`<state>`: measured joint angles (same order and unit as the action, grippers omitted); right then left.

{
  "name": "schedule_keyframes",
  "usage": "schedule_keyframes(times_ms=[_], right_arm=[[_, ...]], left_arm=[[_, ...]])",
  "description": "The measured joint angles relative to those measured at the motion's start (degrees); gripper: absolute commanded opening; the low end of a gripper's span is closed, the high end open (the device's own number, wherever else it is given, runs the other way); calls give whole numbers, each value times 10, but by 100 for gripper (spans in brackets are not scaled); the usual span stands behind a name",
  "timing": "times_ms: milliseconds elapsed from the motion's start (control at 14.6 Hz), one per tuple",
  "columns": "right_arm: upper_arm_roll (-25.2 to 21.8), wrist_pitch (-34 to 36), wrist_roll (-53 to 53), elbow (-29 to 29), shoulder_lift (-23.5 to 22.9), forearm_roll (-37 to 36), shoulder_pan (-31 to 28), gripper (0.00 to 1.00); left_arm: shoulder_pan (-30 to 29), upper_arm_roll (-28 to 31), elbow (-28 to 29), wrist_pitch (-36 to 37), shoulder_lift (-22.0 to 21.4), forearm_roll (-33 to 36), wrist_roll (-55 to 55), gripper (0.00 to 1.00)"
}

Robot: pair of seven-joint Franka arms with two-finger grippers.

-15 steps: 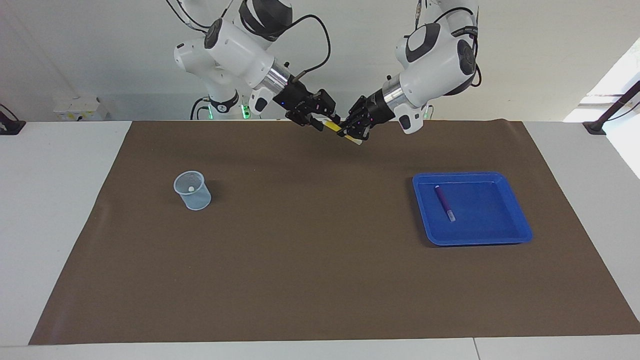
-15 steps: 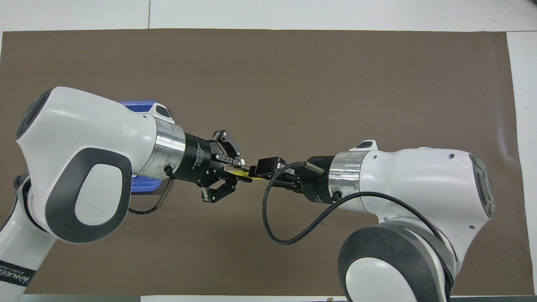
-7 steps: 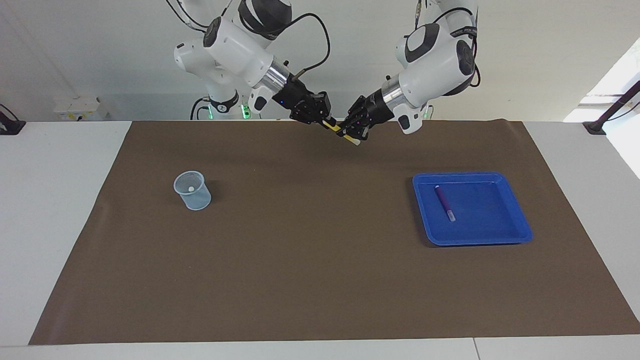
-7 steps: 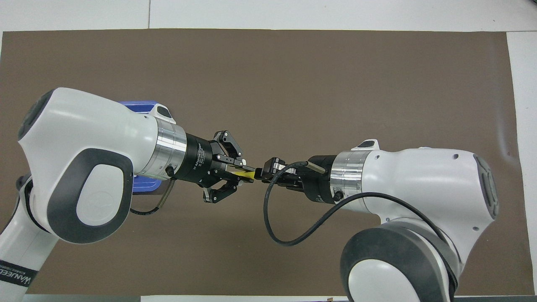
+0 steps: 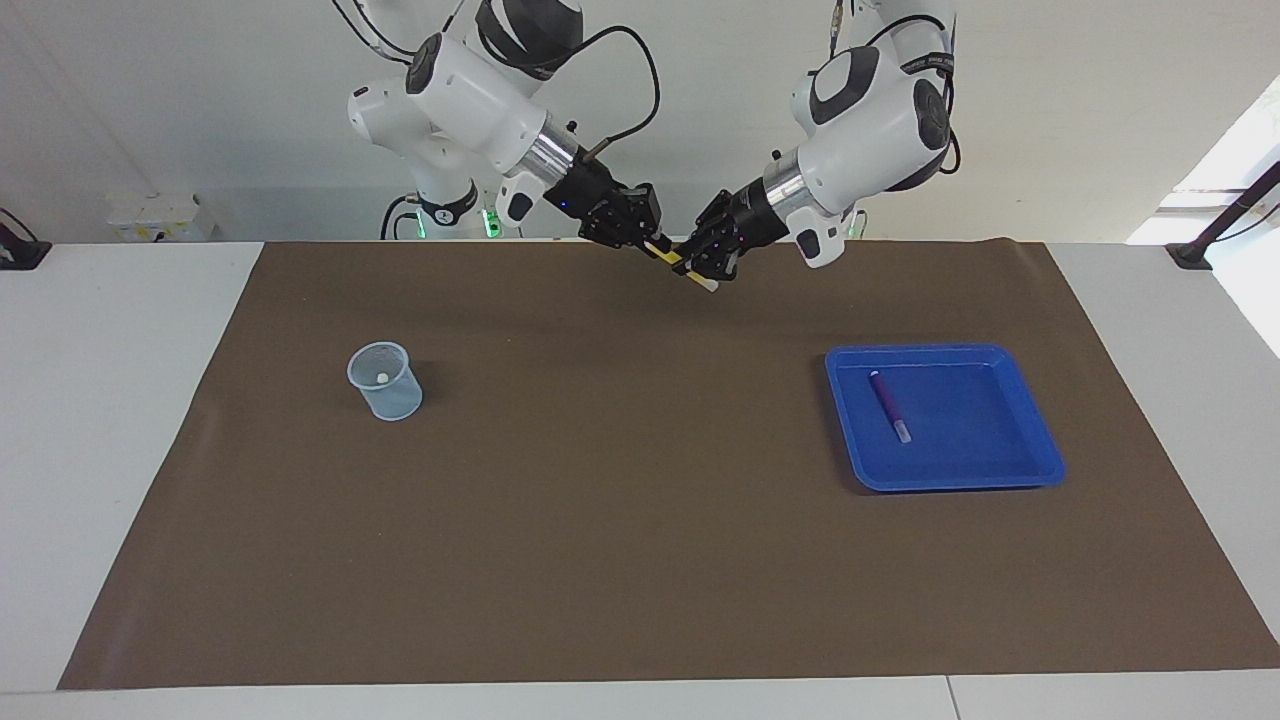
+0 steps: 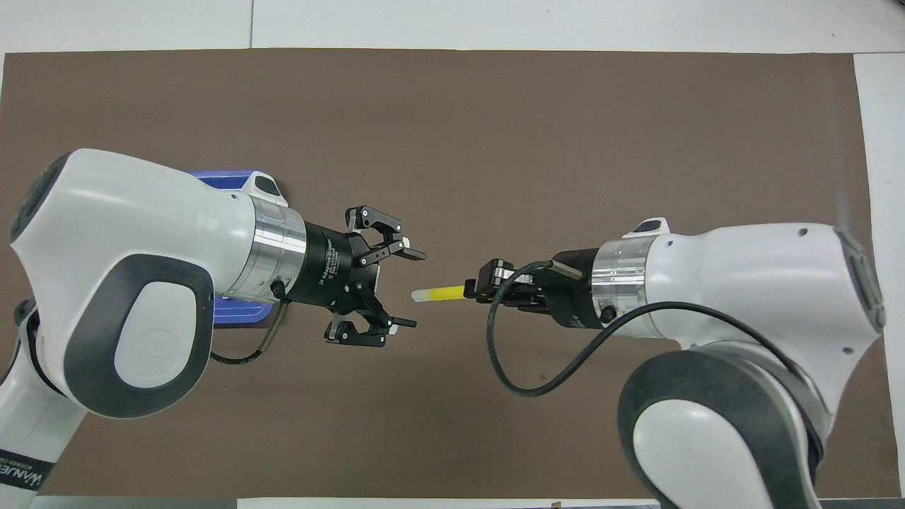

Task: Transfer and insert pens with both arms
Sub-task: 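Grasp the yellow pen with the right gripper, open the left gripper, then insert the yellow pen into the cup while the left gripper reaches purple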

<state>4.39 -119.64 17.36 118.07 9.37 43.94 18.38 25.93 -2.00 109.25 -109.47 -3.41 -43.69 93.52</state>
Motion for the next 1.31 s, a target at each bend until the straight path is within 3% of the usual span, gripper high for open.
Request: schedule_keyframes(times_ms=[275, 481, 687, 1099, 1305], right_arm=[[-7, 161, -177, -68, 1, -173, -119, 0], [-9, 178, -324, -75, -1, -301, -167, 0], [-7, 172, -384, -69, -6, -413, -167, 0], [-8, 144, -514, -24, -11, -446, -231, 0], [-5, 132, -518, -8, -19, -455, -232, 0]], left_arm=[[-2, 5, 1, 0, -1, 39, -34, 100], [-34, 8, 9, 1, -2, 87, -94, 100], [-78, 10, 26, 3, -4, 132, -178, 100], [-152, 11, 67, 3, -6, 248, -414, 100], [-189, 12, 84, -2, 0, 288, -568, 100]])
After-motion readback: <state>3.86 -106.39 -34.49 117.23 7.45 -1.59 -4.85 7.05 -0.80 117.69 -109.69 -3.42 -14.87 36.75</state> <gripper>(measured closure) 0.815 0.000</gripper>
